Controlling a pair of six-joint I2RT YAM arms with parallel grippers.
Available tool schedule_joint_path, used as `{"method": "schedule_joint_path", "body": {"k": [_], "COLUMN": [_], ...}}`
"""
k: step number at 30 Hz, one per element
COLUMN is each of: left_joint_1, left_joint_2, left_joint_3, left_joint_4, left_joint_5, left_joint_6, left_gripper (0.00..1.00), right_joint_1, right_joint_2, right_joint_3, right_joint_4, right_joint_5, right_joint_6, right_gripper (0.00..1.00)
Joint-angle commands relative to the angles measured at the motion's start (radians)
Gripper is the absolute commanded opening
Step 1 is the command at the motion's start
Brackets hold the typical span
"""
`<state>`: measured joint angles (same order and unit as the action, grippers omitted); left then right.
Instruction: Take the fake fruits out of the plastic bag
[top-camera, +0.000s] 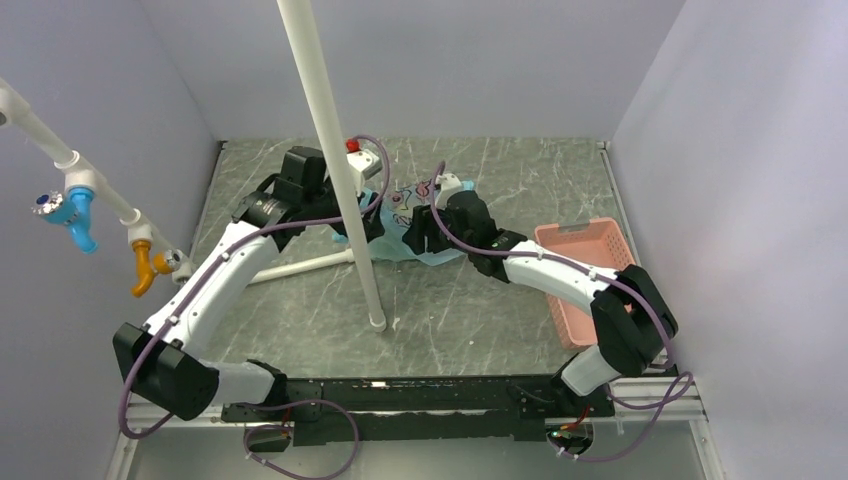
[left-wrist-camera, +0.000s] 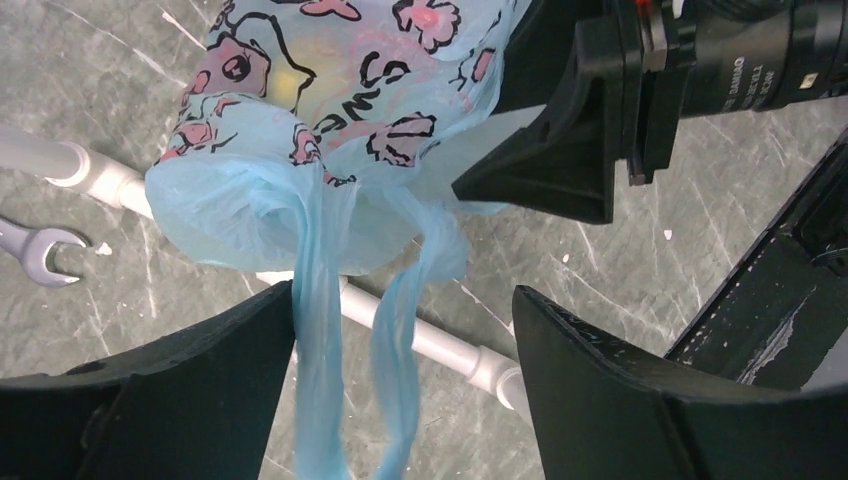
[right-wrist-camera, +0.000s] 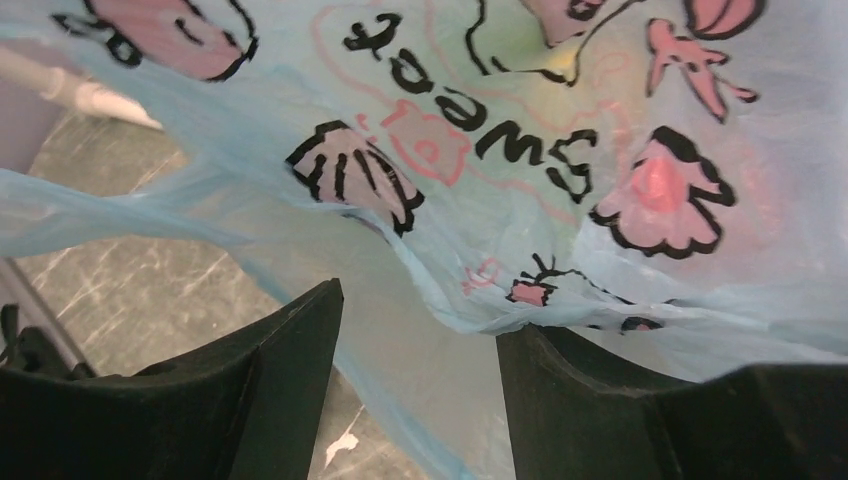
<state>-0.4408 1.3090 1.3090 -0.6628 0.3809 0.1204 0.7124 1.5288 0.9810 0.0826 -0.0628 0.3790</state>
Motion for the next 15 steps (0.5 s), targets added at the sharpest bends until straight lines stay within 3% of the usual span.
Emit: {"method": "schedule_joint_path", "body": {"k": [1, 8, 15], "left_joint_1": [0.003, 0.018, 0.012], "left_joint_2": [-0.05, -0.072, 0.018], "left_joint_3": [0.003, -0.03, -0.023], "left_joint_4": [0.049, 0.113, 0.122], "left_joint_5": [0.024, -0.12, -0.066], "left_joint_6": [0.004, -0.05, -0.068], "left_gripper": [0.85, 0.8, 0.79], "right_joint_1": [0.005, 0.013, 0.014], "right_joint_2": [-0.034, -0.021, -0.039], "right_joint_3": [-0.037, -0.103, -0.123], "right_joint_4": [0.107, 0.125, 0.129], "right_joint_5": [-0.15, -0.209, -0.192], "right_joint_6": [0.002, -0.041, -0.065], "right_gripper": [0.61, 0.61, 0.66]}}
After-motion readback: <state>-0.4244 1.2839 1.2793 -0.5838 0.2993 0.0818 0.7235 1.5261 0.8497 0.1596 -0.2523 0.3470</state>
